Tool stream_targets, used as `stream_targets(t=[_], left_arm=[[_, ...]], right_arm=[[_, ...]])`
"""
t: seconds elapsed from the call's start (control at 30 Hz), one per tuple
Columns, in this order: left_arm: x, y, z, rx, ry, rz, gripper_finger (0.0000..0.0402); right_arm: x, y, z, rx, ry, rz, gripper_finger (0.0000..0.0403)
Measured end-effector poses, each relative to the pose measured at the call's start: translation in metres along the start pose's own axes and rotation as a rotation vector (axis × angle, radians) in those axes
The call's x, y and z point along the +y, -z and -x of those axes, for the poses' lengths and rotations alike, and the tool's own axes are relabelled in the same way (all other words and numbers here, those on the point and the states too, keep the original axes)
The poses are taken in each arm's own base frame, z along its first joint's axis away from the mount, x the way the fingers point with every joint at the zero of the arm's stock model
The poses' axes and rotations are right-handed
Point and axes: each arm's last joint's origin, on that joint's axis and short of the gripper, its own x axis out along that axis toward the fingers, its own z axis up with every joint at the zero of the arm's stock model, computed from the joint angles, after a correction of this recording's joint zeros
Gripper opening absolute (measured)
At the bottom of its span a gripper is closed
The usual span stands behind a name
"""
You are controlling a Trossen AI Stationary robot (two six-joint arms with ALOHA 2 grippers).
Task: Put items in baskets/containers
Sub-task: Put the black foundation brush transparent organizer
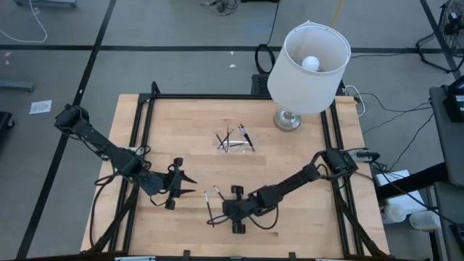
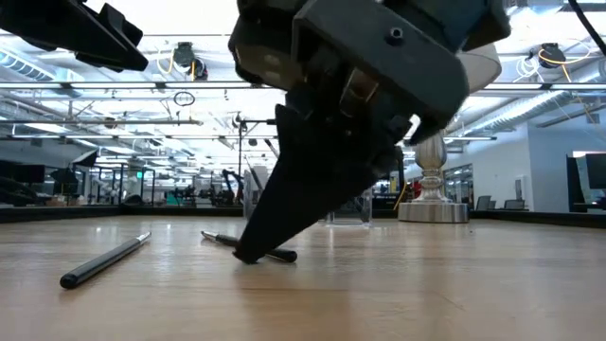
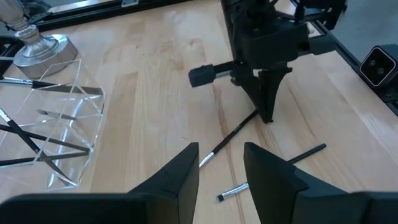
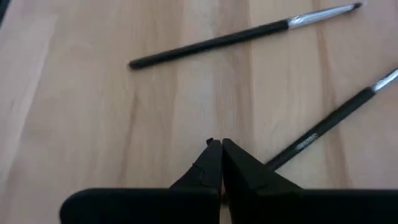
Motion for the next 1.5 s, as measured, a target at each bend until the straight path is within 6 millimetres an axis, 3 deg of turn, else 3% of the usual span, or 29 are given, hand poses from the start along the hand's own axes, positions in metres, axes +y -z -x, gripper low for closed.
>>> stream_targets(t=[0.33, 0.67, 0.8, 0.97, 1.2, 1.33, 1.5], left_arm=[[0.0, 0.0, 0.0, -0.005, -0.002, -0.004, 0.0136], [0.001, -0.001, 0.0, -0.014, -0.035, -0.004, 0.0136], [0.001, -0.001, 0.0, -0.017, -0.045, -0.005, 0.0136], [0.001, -0.001, 0.0, -0.015, -0.045, -0.006, 0.0136], [0.001, 0.0, 0.0, -0.01, -0.045, -0.01, 0.0136], [0.001, 0.0, 0.0, -0.007, -0.046, -0.011, 0.0136], [0.001, 0.0, 0.0, -0.006, -0.045, 0.005, 0.0136]], right_arm=[[0.009, 0.009, 0.027, 0.065, 0.184, 0.006, 0.0], [0.017, -0.009, 0.035, -0.086, 0.145, 0.111, 0.0], [0.004, -0.018, 0.039, -0.102, 0.16, 0.093, 0.0006], [-0.022, -0.031, 0.037, -0.087, 0.12, 0.037, 0.0064], [-0.038, -0.023, 0.035, 0.037, 0.119, -0.035, 0.0177], [-0.036, -0.021, 0.036, 0.042, 0.144, -0.023, 0.0198], [-0.04, -0.01, 0.025, 0.075, 0.187, -0.019, 0.0194]])
